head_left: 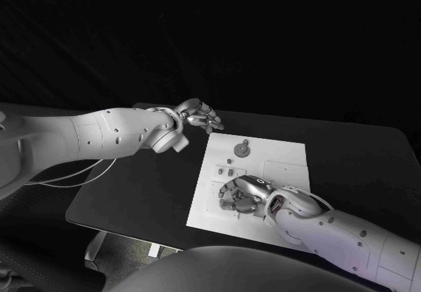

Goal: Assemble the parts on the task board

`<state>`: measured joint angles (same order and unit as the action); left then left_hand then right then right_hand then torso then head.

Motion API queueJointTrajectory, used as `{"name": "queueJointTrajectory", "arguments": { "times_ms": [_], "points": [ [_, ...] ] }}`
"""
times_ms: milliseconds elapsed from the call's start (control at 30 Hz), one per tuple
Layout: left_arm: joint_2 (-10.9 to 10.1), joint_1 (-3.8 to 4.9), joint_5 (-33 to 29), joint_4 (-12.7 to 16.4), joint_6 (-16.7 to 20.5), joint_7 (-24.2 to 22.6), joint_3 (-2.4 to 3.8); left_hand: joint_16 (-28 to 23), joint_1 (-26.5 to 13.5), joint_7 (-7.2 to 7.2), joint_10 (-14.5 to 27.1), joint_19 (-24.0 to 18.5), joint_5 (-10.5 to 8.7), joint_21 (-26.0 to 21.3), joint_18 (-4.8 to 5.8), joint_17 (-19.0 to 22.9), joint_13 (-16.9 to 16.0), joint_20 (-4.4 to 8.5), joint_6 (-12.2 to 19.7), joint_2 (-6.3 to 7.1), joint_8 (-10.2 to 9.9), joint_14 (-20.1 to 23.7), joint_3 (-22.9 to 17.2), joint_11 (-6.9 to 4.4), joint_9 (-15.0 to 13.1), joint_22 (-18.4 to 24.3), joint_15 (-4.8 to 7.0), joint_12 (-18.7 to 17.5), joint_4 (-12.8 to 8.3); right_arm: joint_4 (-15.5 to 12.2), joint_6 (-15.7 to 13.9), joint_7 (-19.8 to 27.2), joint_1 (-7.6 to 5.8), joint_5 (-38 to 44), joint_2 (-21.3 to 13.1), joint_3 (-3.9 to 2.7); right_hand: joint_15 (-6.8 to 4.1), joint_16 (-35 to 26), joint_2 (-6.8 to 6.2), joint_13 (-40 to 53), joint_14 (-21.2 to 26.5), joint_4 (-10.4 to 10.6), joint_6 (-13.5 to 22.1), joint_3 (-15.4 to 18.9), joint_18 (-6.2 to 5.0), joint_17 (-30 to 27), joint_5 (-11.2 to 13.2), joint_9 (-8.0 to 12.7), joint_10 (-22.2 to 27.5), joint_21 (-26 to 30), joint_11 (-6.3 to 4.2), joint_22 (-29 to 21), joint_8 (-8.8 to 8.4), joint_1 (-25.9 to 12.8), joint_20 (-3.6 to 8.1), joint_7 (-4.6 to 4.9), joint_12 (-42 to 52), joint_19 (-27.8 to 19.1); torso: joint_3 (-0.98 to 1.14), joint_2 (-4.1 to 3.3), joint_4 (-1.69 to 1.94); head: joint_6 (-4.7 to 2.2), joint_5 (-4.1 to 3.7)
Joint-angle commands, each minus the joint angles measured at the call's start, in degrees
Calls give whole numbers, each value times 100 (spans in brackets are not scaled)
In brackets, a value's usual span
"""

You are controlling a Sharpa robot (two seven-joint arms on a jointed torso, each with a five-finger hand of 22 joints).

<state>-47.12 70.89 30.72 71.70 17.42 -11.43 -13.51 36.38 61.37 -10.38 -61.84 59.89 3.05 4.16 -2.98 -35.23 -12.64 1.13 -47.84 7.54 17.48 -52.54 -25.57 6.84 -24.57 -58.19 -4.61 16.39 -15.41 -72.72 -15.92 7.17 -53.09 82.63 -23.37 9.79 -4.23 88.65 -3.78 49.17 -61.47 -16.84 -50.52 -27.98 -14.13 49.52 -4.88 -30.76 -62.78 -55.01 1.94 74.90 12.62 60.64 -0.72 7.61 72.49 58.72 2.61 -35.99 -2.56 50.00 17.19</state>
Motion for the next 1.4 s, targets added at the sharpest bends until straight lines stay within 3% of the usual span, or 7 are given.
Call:
{"name": "queueJointTrajectory", "arguments": {
  "times_ms": [33,400,700,933,1067,1200,1400],
  "points": [
    [7,7,5,5,-39,-50,6,-25,43,-6,-42,-37,2,-10,-70,-6,-7,-5,-20,-3,28,-41,-18,-9,7,9,2,-27,11,-17,-120,3,4,-37,-10,1,55,27,-22,7,11,-3,158,64,-87,2,-43,18,-3,13,42,55,-49,48,7,127,37,-36,0,-1,1,0,-6],
    [12,7,5,-3,-38,-49,6,-28,44,-5,-44,-38,2,-10,-70,-11,-8,-5,-21,-4,28,-42,-19,-9,7,9,2,-28,11,-96,-146,5,4,-40,-94,1,68,29,-43,3,10,-2,162,133,-87,0,-101,38,4,19,53,49,-54,114,1,138,45,-33,-1,-1,-1,0,-34],
    [-4,7,5,6,-36,-44,6,-31,45,-5,-45,-38,2,-10,-70,-15,-9,-5,-20,-3,28,-43,-18,-9,7,9,2,-30,10,-414,-279,188,-20,-220,-416,-2,73,28,-85,-2,10,2,160,201,-87,-3,-99,53,7,25,58,43,-56,93,-8,141,48,-30,1,3,-5,0,-78],
    [-2,7,4,7,-42,-56,5,-33,46,-6,-45,-38,2,-10,-70,-18,-9,-4,-20,-2,28,-43,-18,-9,7,9,2,-31,10,-691,-202,686,-199,-603,-757,-7,29,31,16,-19,-36,1,-8,201,-87,-14,-236,41,-46,28,7,27,34,177,6,88,63,20,11,0,-7,0,-147],
    [11,6,0,-24,-49,-67,5,-35,48,-5,-46,-38,2,-10,-70,-20,-10,-4,-21,-4,28,-44,-19,-9,7,9,2,-32,9,-822,184,1097,-364,-742,-940,-16,4,15,95,-29,-25,1,-178,138,-87,-21,-327,9,-48,48,-35,24,128,299,10,41,55,-10,16,-2,-15,-1,-193],
    [23,6,-6,-67,-67,-89,5,-36,49,-4,-47,-38,2,-10,-70,-22,-11,-4,-22,-5,29,-45,-20,-10,7,9,2,-33,9,-900,564,1270,-564,-544,-1103,-15,-56,-46,148,-73,18,-7,-280,114,-87,-47,-367,3,-29,82,-91,27,178,432,-16,-13,-13,-83,23,0,-16,-57,-255],
    [55,5,-24,-163,-134,-137,5,-41,59,-2,-47,-39,3,-11,-71,-27,-12,-4,-21,-14,29,-44,-25,-10,7,10,2,-35,5,-862,672,1285,-698,-18,-1272,-14,-77,-76,140,-104,24,-9,-323,128,-87,-62,-374,6,-41,95,-111,28,196,495,-31,-34,-55,-103,21,-2,-13,-134,-324]
  ]
}}
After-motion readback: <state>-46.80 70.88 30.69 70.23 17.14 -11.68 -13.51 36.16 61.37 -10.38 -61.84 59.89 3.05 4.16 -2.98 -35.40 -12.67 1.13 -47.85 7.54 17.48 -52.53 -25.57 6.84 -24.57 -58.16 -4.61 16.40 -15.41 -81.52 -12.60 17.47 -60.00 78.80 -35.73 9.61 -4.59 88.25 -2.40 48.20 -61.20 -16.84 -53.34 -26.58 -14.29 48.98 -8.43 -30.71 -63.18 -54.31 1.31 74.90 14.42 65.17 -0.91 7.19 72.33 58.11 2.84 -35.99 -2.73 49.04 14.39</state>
